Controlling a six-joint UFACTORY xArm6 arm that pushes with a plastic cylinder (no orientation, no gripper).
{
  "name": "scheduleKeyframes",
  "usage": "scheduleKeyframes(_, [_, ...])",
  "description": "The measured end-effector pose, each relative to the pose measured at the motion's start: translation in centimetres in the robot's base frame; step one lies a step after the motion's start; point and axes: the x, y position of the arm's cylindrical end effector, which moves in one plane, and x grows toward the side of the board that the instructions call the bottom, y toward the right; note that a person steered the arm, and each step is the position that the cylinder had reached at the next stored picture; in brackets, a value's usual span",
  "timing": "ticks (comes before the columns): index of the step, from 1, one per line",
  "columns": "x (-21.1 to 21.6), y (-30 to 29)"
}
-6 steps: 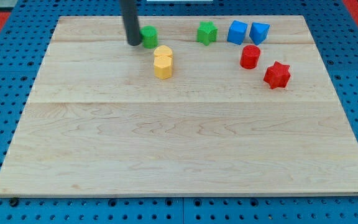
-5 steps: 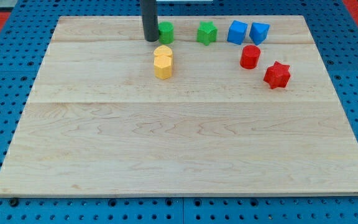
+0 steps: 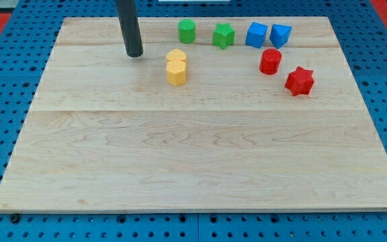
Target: Separate hexagon from yellow heart
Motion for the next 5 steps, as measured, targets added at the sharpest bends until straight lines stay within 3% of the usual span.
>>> scheduleKeyframes(1, [1.4, -0.4])
scheduleKeyframes(2, [6.0, -0.3])
scheduleKeyframes(5, [6.8, 14.8])
